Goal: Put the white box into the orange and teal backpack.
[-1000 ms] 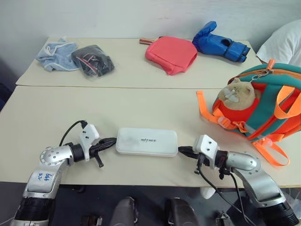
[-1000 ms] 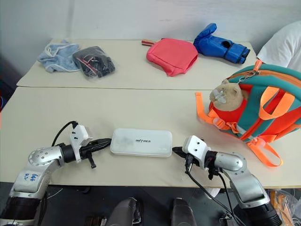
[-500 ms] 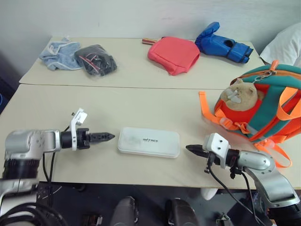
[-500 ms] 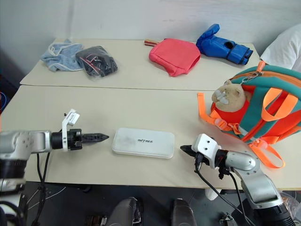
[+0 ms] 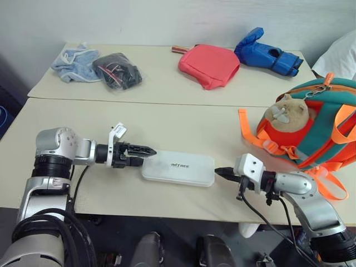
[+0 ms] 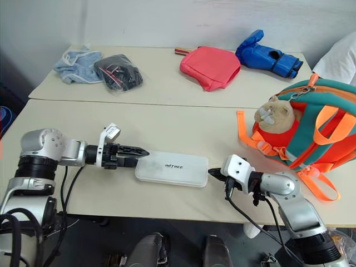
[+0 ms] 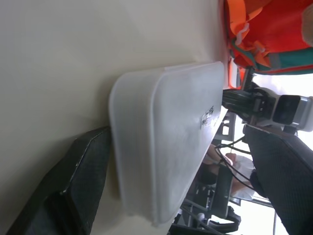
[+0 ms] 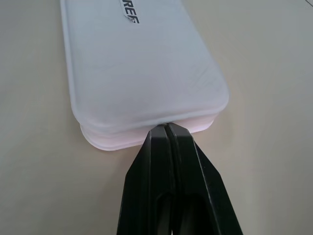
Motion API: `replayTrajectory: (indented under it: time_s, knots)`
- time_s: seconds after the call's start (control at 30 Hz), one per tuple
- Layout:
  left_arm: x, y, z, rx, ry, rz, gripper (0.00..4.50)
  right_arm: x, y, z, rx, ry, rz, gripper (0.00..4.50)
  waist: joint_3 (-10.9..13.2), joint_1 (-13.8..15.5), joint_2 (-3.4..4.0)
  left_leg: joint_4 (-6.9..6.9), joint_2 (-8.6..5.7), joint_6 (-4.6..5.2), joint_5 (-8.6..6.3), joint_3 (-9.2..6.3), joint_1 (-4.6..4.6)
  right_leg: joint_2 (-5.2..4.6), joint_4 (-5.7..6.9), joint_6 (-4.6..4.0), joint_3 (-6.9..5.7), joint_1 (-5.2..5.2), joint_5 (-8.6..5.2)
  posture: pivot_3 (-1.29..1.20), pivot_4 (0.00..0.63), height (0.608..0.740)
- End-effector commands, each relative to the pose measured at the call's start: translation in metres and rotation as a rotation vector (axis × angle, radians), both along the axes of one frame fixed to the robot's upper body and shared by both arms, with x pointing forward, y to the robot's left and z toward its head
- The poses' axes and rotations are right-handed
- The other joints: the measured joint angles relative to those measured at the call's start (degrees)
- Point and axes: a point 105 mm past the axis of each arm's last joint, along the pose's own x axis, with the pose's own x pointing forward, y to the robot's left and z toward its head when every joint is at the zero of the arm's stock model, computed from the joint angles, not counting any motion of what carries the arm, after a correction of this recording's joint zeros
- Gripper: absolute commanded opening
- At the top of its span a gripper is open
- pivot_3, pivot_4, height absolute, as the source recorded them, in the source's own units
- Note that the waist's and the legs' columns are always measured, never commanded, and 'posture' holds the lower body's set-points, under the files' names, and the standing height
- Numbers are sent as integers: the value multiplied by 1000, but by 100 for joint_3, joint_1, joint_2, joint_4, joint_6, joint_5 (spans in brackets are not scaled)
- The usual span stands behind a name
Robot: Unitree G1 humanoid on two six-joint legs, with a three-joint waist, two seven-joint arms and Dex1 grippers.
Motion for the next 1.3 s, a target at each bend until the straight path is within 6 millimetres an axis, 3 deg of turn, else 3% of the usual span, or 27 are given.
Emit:
replayTrajectory:
  time_s: [0.03, 0.13, 0.23, 0.53, 0.6, 0.67, 0.77, 0.93, 1.0, 1.13, 1.23, 1.3]
  knots:
    - [-11, -23, -14, -70, 95, -69, 4485, 1, 10, 4, 12, -29, 46, 0, 0, 15, 0, 0, 0, 0, 0, 0, 0, -2, 0, 0, 1, 0, 0, 0, 150, 740]
    - [-14, -30, -14, -107, 115, -88, 4485, 3, 13, 3, 12, -32, 57, 0, 0, 14, 0, 1, 0, 0, 0, 0, -1, -5, 0, 0, 2, -1, 0, 0, 150, 740]
    - [-13, -33, -12, -131, 120, -81, 3932, 6, 17, 4, 22, -41, 62, 0, 0, -9, -2, 1, 4, -1, 0, -1, -1, -6, 0, 0, 2, -2, 0, 0, 150, 740]
    - [-20, -35, 5, -189, 53, -114, 1299, -1, 7, 2, 38, -25, 34, 0, 0, -69, -2, 1, 6, -4, 2, -3, -2, -6, 0, 0, 1, -2, 0, 0, 150, 740]
    - [-22, -34, 13, -223, 15, -115, 1166, -3, 1, 3, 52, -20, 10, 0, 0, -75, -2, -3, 5, -4, 2, -3, -2, -8, -3, 0, 3, -2, 0, 0, 150, 740]
    - [-22, -31, 28, -255, -140, -98, 1166, -9, -13, 11, 137, -4, -64, 0, 0, -74, -3, -4, 6, -5, 2, -3, -6, -6, -4, 0, 2, -6, 0, 0, 150, 740]
    - [-29, -27, 46, -256, -391, -118, 1166, -26, -38, 21, 251, 5, -176, 535, 1, -55, -5, -9, 10, -8, 3, -5, -11, -10, -20, 0, 1, -4, 0, 0, 150, 740]
    - [-39, -21, 54, -207, -857, -194, 1166, -57, -89, 26, 296, -29, -429, 2206, -2, -50, -1, -26, 7, -13, 5, 0, 7, 2, -64, 0, 2, 16, 0, 0, 150, 740]
    - [-54, -18, 44, -154, -1008, -312, 1166, -71, -114, 28, 295, -60, -555, 2870, -3, -48, 0, -36, 8, -15, 5, 8, 10, 3, -74, 0, 6, 15, 0, 0, 150, 740]
    - [-62, -16, 30, -122, -1095, -377, 1166, -97, -154, 34, 336, -110, -763, 4315, -3, -52, 1, -50, 14, -19, 1, 16, 8, 1, -90, -1, 15, 9, 0, 0, 150, 740]
    - [-62, -24, 30, -170, -1179, -304, 1166, -108, -176, 41, 331, -164, -845, 4478, -3, -58, 1, -45, 15, -7, -6, 16, 9, -9, -86, -1, 19, 12, 0, 0, 150, 740]
    - [-65, -28, 26, -183, -1192, -312, 1166, -102, -180, 48, 329, -198, -835, 4478, -4, -78, 0, -44, 16, -1, -10, 16, 10, -13, -86, -1, 22, 12, 1, 0, 150, 740]
